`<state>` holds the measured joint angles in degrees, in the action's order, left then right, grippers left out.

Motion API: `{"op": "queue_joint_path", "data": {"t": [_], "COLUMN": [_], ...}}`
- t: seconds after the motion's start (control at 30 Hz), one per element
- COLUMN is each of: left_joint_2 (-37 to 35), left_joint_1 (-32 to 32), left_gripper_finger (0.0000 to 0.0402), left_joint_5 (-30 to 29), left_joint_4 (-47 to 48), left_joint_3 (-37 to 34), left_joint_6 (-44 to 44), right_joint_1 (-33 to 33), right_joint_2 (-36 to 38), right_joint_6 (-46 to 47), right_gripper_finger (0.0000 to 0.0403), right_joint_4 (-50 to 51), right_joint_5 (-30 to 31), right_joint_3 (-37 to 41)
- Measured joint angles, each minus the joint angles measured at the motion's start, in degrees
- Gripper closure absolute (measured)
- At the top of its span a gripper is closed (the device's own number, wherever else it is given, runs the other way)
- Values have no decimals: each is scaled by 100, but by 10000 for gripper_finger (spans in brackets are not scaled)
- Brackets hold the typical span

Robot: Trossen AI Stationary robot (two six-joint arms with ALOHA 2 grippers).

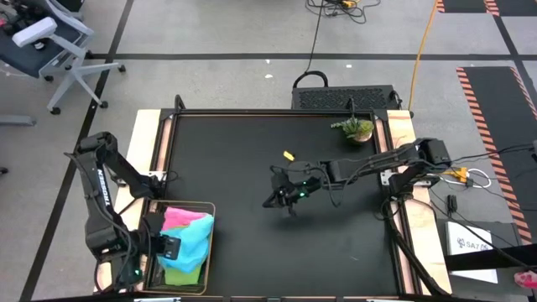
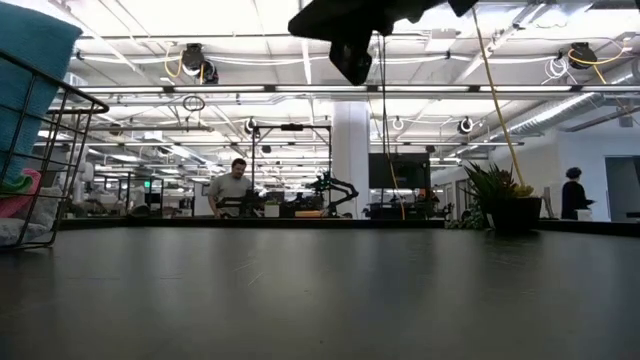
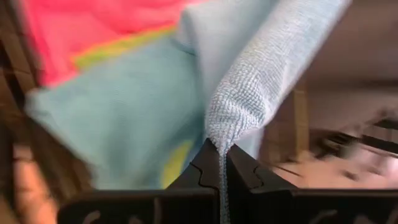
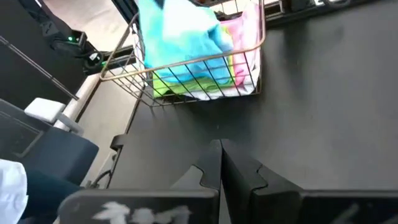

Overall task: Fold microfiber towels
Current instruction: Put the folded blue microfiber cloth into the wire basket, then move the wire basket to the center

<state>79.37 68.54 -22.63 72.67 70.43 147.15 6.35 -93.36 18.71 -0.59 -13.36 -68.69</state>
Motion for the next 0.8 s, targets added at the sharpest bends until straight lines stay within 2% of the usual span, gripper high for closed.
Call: {"op": "queue_joint_path", "data": {"t": [0.07, 0.27, 0.6, 0.7, 0.8], "left_joint_2": [8, 9, 9, 11, -1], "left_joint_1": [4, 105, 174, 116, -2], "left_gripper_finger": [401, 394, 292, 270, 263], "left_joint_5": [209, 170, 300, 587, 540], "left_joint_4": [195, 150, -54, 397, 1053], "left_joint_3": [-8, -7, -7, -7, -7], "left_joint_6": [-2, -2, -35, 30, 9], "right_joint_1": [11, 11, 0, 0, 0], "right_joint_2": [6, 239, 398, 404, 400], "right_joint_6": [10, 22, -45, -45, -41], "right_gripper_finger": [403, 403, 403, 403, 403], "right_joint_4": [24, -4, 52, 138, 200], "right_joint_5": [-7, 2, -16, -20, -20], "right_joint_3": [35, 88, 95, 95, 95]}}
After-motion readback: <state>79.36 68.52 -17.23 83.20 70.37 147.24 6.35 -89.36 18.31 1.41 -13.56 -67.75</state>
